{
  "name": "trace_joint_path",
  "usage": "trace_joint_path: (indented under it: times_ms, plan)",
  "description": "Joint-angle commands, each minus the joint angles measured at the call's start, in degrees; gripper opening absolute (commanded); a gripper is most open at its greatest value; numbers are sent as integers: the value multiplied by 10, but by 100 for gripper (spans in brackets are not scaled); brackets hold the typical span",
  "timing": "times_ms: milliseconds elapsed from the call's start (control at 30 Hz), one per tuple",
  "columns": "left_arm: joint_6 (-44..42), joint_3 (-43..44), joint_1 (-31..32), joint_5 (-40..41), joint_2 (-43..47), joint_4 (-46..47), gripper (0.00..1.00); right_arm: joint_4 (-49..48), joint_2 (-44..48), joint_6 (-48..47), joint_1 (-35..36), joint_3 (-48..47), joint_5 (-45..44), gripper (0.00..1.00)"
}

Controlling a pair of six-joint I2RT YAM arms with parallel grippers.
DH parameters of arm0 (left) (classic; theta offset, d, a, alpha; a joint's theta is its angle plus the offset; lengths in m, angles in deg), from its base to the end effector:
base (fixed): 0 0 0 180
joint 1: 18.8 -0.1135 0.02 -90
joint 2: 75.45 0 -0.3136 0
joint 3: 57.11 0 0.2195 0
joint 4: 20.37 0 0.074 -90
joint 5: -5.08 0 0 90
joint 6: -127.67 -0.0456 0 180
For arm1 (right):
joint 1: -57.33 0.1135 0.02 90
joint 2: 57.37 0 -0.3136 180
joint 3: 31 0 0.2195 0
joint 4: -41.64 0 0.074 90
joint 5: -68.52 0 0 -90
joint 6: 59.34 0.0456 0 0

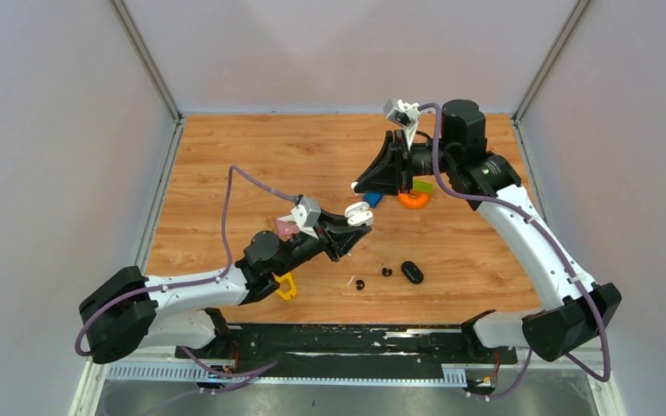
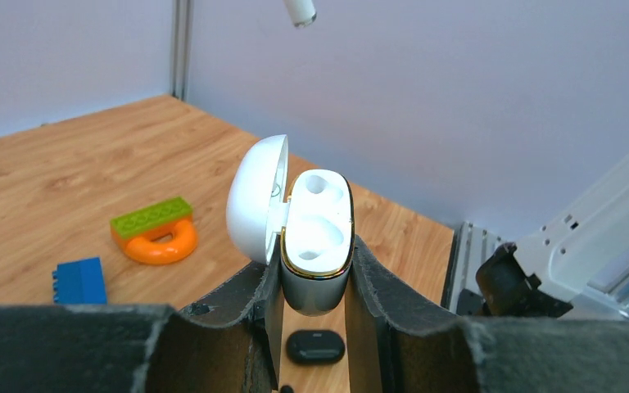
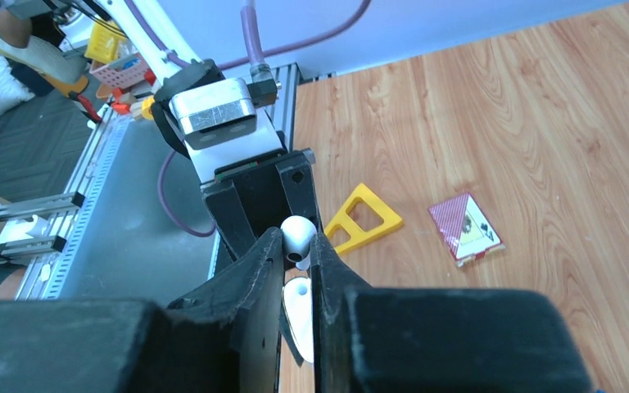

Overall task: Insert the wireless bluetooth earbuds into the charging case
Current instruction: Place the earbud in the charging case.

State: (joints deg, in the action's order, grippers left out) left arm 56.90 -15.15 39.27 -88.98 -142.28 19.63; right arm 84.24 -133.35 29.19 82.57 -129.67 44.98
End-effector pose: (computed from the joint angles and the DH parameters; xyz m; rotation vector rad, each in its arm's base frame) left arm 0.1089 -0.1809 0.3407 0.5284 1.3031 -1.1849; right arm 0.1931 0.1373 0.4710 -1.1871 1.5175 1.3752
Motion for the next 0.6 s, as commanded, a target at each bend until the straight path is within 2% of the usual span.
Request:
trace_joint_path:
  times_ms: [0, 233, 567]
  plan:
    - [20, 37, 2, 11, -21, 77, 0, -106, -4, 62, 10, 0, 35, 14]
    - [18, 56, 1, 39, -16, 66, 0, -100, 14, 49, 14, 29, 25, 14]
    - [22, 62, 2, 39, -14, 70, 0, -99, 17, 39, 26, 51, 6, 14]
